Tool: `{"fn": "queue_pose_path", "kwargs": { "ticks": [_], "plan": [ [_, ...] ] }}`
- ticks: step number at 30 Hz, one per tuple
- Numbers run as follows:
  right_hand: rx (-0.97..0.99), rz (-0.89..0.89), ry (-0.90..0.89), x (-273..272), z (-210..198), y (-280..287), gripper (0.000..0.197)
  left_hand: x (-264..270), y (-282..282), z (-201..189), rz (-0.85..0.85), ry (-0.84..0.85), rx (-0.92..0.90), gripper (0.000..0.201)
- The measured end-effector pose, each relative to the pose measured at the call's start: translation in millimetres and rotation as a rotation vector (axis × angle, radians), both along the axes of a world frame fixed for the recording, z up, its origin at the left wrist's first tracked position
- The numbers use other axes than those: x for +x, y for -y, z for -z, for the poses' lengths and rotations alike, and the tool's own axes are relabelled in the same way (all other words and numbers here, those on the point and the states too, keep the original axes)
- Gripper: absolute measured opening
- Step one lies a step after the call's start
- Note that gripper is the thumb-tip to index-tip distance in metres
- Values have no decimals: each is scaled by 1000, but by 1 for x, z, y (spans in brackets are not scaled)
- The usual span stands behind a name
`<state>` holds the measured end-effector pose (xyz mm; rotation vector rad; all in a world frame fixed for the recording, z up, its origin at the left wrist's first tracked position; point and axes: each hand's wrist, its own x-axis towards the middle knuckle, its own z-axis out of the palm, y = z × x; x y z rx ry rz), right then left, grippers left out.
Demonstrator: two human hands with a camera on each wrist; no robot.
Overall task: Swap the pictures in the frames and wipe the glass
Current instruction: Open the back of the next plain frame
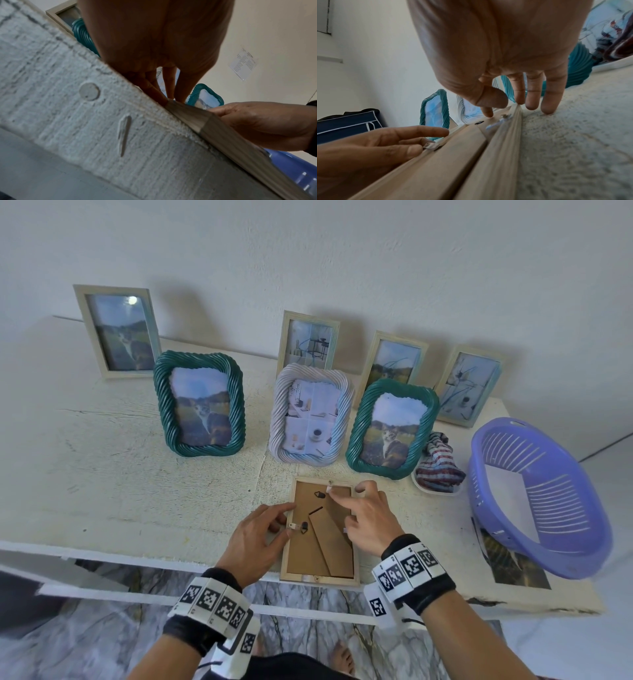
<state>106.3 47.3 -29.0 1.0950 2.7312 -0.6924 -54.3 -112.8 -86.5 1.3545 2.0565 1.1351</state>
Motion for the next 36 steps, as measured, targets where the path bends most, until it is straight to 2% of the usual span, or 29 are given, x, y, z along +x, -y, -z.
{"fn": "queue_pose_path", "kwargs": {
  "ticks": [6,11,14,21,25,36],
  "plan": [
    [-125,28,-128,13,1,13,66,-1,0,1,17,-28,10,38],
    [-211,-1,-33,27,3,48,115,0,1,0,24,-31,4,38],
    [-190,-5,-26,30,10,55,124,-1,1,0,10,-22,2,39],
    [-95,51,-46,22,20,64,110,-1,2,2,10,7,-14,41],
    [-103,74,-71,22,23,65,104,-1,1,1,10,12,-32,46],
    [-161,107,-193,27,22,62,85,3,4,-3,-24,26,-26,45]
  ]
}}
